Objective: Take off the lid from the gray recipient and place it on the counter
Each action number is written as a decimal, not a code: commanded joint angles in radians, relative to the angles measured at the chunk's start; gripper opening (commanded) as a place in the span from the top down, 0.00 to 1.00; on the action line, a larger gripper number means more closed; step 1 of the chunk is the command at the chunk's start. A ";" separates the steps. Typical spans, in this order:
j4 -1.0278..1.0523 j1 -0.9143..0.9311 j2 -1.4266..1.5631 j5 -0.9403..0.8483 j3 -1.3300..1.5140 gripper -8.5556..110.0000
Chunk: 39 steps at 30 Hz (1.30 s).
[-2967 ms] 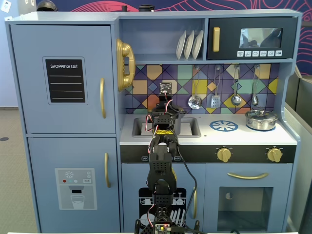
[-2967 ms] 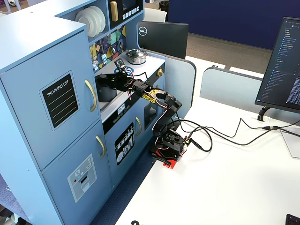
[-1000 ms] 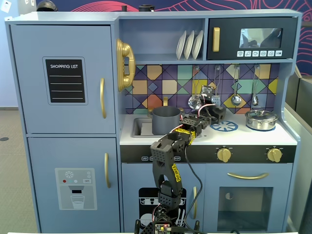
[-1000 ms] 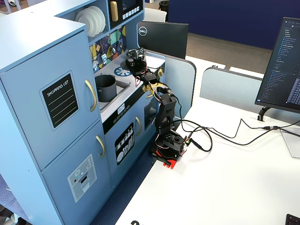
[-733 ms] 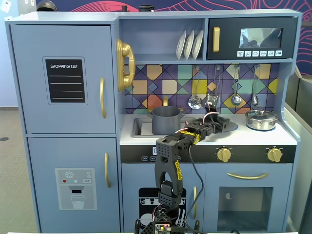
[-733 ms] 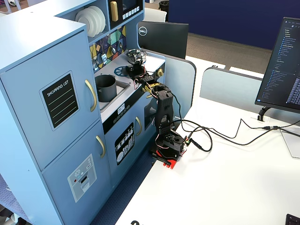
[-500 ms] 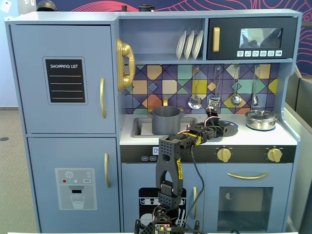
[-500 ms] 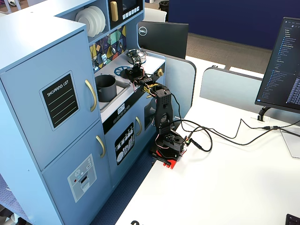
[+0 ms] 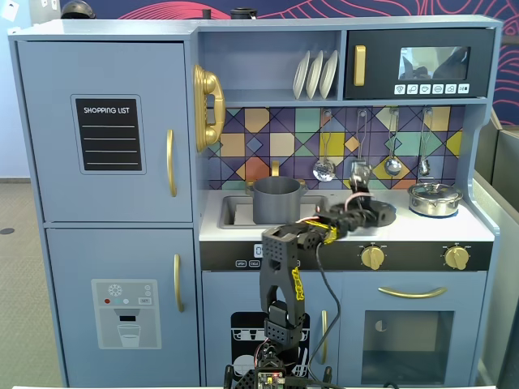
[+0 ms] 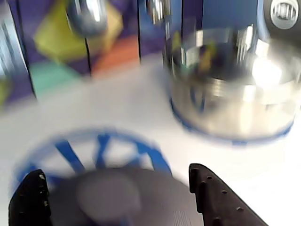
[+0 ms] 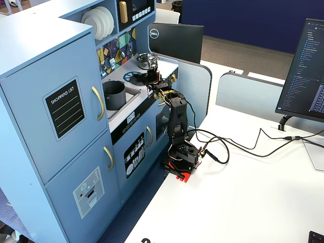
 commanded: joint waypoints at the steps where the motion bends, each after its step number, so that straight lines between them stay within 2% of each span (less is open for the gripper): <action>1: 0.130 -0.032 0.291 0.067 0.003 0.66; 5: 0.456 -0.084 0.597 0.123 0.048 0.74; 8: 0.887 -0.163 0.899 0.084 0.130 0.93; 11: 1.223 -0.270 1.164 0.127 0.250 0.93; 13: 1.379 -0.331 1.278 0.003 0.362 0.93; 15: 1.559 -0.365 1.345 -0.302 0.466 0.93; 16: 1.629 -0.390 1.361 -0.342 0.505 0.93; 17: 1.671 -0.423 1.371 -0.304 0.541 0.93; 22: 1.640 -0.563 1.410 -0.071 0.723 0.93; 28: 1.476 -0.670 1.493 0.149 0.965 0.93; 34: 1.310 -0.727 1.493 0.253 1.155 0.93; 39: 1.404 -0.733 1.489 0.218 1.230 0.93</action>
